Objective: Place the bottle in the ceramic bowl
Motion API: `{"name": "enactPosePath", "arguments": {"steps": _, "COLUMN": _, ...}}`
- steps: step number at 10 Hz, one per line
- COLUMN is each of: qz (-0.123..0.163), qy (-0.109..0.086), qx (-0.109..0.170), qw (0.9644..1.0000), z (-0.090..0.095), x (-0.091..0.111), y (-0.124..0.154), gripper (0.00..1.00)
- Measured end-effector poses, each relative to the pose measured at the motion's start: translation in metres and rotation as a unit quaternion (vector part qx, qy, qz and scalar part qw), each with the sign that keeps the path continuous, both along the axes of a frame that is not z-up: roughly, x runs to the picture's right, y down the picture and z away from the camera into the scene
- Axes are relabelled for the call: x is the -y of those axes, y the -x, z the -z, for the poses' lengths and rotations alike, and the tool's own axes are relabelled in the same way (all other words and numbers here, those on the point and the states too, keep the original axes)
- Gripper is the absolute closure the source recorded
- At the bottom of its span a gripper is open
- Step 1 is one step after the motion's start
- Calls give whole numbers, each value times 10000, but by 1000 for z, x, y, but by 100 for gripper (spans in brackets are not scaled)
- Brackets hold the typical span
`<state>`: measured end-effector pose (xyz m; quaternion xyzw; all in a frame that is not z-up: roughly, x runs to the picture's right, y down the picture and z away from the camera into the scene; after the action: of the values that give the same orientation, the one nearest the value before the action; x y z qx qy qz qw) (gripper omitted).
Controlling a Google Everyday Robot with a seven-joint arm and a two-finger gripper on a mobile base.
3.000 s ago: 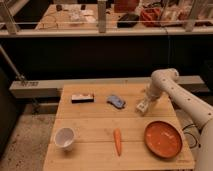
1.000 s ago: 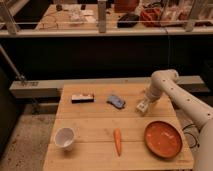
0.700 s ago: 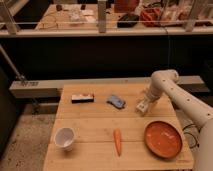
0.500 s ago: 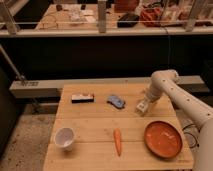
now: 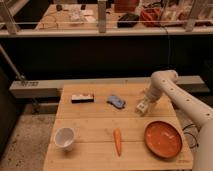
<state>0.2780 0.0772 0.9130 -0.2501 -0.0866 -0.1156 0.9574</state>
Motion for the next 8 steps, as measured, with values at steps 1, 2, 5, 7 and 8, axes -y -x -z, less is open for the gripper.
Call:
{"name": "enactPosePath", "arguments": {"steps": 1, "qz": 0, "qy": 5, "qx": 2, "qw": 10000, "z": 0, "x": -1, "y": 0, "gripper": 20}}
{"name": "enactPosePath", "arguments": {"steps": 2, "qz": -1, "qy": 3, "qx": 3, "qw": 10000, "z": -1, "x": 0, "y": 0, "gripper": 20}}
{"name": "enactPosePath", "arguments": {"steps": 5, "qz": -1, "qy": 12, "qx": 6, "qw": 10000, "z": -1, "x": -1, "y": 0, "gripper": 20}}
{"name": "enactPosePath", "arguments": {"steps": 7, "qz": -5, "qy": 15, "qx": 8, "qw": 10000, "z": -2, "x": -2, "y": 0, "gripper": 20}}
{"name": "enactPosePath", "arguments": {"steps": 8, "qz": -7, "qy": 16, "qx": 6, "qw": 10000, "z": -2, "x": -2, "y": 0, "gripper": 20}}
